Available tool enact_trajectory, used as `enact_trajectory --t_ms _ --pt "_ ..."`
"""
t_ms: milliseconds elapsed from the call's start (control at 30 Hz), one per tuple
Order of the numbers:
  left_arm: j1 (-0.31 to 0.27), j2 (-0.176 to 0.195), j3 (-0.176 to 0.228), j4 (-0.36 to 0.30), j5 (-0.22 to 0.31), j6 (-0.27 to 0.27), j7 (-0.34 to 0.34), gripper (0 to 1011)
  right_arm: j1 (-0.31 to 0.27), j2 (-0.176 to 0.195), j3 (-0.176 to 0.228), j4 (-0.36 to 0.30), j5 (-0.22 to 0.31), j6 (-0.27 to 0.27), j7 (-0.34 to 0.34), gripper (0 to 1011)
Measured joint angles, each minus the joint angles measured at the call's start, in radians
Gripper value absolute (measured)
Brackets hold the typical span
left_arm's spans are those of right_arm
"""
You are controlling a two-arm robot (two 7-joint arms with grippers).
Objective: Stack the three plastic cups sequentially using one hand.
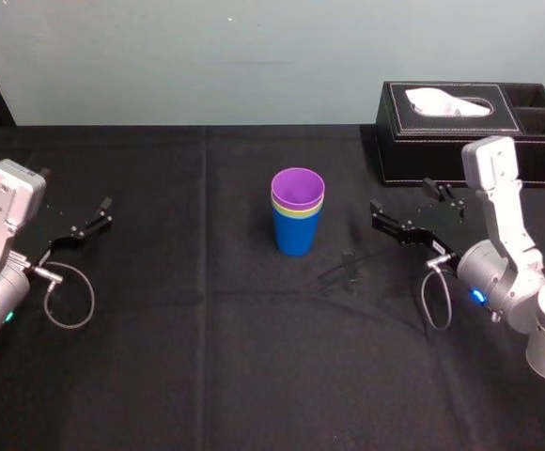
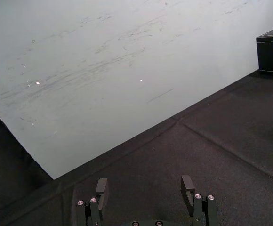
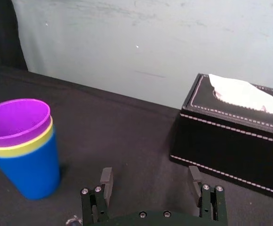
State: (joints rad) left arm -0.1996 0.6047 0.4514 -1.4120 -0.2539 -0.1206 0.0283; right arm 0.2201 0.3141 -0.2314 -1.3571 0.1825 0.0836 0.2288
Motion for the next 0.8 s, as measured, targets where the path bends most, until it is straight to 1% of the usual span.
enact_trajectory --t_ms 100,800 --pt "0.000 0.000 0.000 0.000 0.000 0.000 0.000 1011 0.001 -0.008 0.003 0.019 -0.011 -0.004 -0.002 1002" --pt "0.000 0.000 0.000 0.000 0.000 0.000 0.000 1011 0.001 -0.005 0.002 0.012 -0.008 -0.004 -0.002 1002"
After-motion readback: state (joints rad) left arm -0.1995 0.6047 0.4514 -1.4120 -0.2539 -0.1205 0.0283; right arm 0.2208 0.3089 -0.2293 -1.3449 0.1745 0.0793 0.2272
